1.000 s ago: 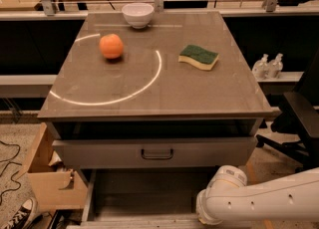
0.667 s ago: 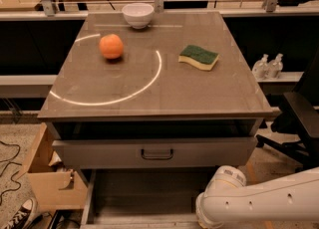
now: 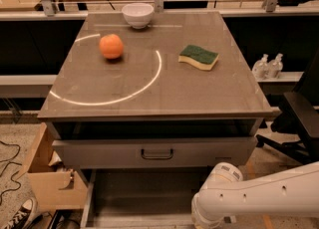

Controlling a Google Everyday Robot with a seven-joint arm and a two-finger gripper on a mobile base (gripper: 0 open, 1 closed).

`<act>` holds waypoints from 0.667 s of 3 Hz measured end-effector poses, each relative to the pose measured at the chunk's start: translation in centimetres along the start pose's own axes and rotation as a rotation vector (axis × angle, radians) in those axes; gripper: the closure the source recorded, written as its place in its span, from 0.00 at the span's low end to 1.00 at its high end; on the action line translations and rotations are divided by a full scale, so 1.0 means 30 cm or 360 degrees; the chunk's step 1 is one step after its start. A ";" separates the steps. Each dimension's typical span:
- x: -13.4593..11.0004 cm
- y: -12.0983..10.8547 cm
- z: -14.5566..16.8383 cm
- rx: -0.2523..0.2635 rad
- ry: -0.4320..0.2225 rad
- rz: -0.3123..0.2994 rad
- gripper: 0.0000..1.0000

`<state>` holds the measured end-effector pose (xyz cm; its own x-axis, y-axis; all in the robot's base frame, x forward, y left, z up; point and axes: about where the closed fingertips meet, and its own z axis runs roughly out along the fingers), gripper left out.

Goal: Open middle drawer

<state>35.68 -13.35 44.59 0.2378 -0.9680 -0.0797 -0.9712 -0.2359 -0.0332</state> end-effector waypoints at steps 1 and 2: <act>-0.016 -0.040 -0.018 0.0025 -0.0019 -0.0012 1.00; -0.031 -0.192 -0.004 0.0123 -0.0030 -0.0041 1.00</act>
Offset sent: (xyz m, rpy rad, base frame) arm 0.0685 0.0312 0.0101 0.0451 -0.0964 0.0424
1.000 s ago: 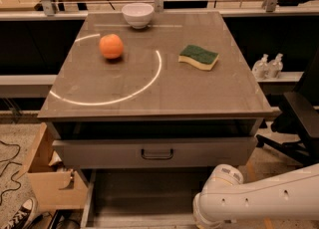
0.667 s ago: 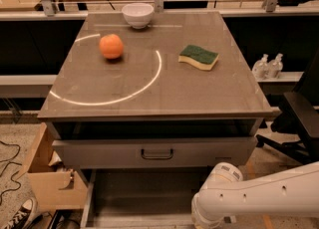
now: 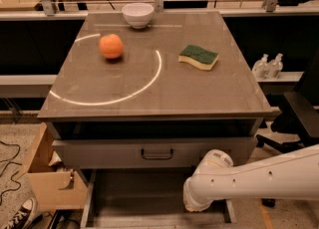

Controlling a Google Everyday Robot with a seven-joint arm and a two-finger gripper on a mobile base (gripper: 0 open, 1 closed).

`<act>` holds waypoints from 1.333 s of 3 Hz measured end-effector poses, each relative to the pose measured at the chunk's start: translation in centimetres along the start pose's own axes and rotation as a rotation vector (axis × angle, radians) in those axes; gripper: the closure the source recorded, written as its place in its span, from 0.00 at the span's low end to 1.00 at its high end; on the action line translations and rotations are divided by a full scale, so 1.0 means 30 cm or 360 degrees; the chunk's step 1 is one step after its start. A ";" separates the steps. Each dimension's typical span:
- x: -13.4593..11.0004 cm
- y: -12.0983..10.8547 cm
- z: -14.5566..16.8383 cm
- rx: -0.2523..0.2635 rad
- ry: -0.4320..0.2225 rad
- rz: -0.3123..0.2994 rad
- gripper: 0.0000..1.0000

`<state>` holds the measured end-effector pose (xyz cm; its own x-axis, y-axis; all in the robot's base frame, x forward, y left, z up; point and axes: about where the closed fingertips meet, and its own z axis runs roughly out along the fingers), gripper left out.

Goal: Open middle drawer

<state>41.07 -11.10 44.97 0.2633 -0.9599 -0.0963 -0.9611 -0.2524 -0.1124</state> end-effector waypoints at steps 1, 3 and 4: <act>0.000 -0.006 0.035 -0.0004 -0.0003 0.0020 1.00; -0.006 0.055 0.056 -0.0061 -0.0023 0.0042 1.00; -0.026 0.110 0.053 -0.0122 -0.0030 0.0033 1.00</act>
Offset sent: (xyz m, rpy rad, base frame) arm -0.0124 0.0006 -0.0231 0.0119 0.0408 -0.0308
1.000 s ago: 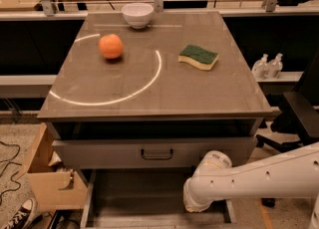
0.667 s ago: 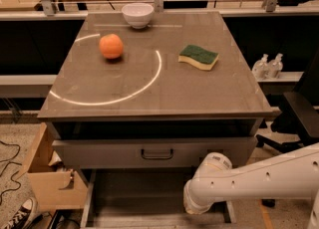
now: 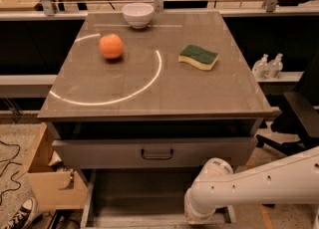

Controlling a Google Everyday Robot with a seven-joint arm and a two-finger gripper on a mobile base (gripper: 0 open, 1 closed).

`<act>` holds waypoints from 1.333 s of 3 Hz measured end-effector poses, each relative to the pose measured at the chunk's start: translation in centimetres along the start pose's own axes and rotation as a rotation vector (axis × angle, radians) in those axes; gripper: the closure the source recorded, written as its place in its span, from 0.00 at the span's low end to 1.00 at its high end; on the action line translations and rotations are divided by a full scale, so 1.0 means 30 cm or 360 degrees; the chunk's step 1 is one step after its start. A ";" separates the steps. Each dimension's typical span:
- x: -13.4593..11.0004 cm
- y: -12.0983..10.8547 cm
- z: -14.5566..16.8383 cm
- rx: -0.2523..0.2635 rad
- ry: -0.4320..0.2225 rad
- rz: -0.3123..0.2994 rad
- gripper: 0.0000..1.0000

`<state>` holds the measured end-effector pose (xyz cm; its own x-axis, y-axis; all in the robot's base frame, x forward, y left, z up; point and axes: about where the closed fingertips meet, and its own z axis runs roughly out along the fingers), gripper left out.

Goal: Open middle drawer

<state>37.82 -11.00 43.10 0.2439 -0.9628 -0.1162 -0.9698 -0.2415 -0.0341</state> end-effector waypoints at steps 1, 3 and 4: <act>-0.041 0.064 -0.002 -0.0095 -0.0009 -0.0025 1.00; -0.135 0.212 0.003 -0.0265 -0.0159 0.0034 1.00; -0.140 0.217 0.003 -0.0271 -0.0166 0.0042 0.82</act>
Offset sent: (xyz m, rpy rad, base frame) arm -0.0719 0.0283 0.0000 0.0596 0.2053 -0.0111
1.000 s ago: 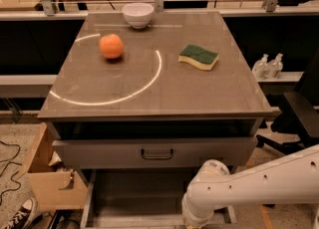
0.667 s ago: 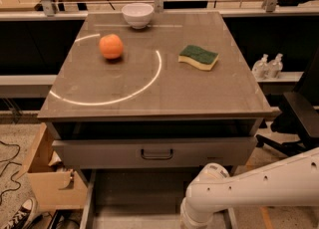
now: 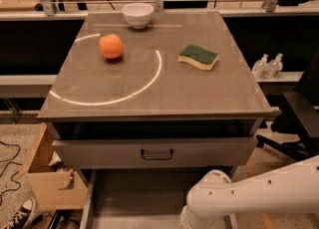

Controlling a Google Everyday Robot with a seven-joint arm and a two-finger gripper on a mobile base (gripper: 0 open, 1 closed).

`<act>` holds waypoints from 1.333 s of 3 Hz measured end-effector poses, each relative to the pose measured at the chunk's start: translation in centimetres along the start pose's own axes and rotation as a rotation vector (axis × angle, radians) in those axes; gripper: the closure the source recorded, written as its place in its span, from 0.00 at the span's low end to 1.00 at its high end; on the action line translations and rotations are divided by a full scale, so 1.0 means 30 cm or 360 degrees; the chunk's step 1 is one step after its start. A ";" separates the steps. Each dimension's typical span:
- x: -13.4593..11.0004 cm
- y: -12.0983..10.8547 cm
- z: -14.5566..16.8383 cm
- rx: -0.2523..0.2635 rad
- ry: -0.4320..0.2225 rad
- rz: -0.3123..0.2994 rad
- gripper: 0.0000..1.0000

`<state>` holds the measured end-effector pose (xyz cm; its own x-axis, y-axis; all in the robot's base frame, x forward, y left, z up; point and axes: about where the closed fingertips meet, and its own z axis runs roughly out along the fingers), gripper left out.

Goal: Open middle drawer

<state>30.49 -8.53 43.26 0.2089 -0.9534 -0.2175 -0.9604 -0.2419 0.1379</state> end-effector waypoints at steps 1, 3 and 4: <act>0.000 0.003 0.002 -0.0003 -0.0001 0.0000 0.58; 0.001 0.008 0.005 -0.0009 -0.0001 -0.0001 0.13; 0.001 0.011 0.007 -0.0012 -0.0001 -0.0001 0.00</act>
Offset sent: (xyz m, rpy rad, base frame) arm -0.0008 -0.0001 -0.0003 -0.0001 0.0017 0.0004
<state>30.15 -8.59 43.09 0.2095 -0.9532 -0.2179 -0.9589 -0.2439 0.1452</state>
